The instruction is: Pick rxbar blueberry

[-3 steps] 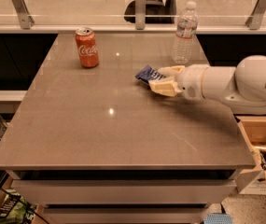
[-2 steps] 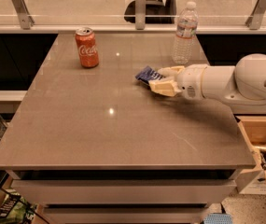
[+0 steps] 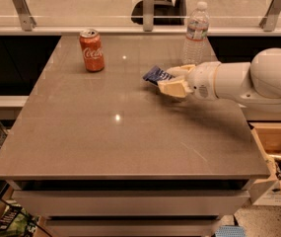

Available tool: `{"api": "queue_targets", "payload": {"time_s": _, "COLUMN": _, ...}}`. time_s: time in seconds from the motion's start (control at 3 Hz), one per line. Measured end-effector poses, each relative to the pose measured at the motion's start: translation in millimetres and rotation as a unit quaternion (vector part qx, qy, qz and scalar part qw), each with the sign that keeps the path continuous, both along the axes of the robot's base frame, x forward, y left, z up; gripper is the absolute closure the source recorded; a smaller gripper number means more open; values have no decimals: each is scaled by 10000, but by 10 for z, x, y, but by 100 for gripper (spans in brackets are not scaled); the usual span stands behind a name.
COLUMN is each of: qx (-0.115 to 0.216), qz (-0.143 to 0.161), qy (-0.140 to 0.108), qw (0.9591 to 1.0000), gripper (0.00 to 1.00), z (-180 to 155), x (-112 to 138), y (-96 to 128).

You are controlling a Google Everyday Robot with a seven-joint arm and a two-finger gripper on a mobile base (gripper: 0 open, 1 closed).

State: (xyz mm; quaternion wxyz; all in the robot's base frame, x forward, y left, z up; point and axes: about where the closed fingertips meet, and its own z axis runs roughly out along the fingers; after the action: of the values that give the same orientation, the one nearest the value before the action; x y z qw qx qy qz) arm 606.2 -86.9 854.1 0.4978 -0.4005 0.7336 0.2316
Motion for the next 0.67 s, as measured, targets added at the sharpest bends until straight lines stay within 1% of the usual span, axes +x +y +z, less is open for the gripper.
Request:
{"api": "queue_targets", "payload": {"time_s": 0.33, "qx": -72, "qz": 42, "qy": 26, "qw": 10000, "gripper": 100, "z": 146, "x": 13, "y": -69}}
{"api": "queue_targets", "payload": {"time_s": 0.67, "qx": -184, "qz": 208, "qy": 74, "qw": 9996, "gripper": 100, "z": 279, "x": 27, "y": -133}}
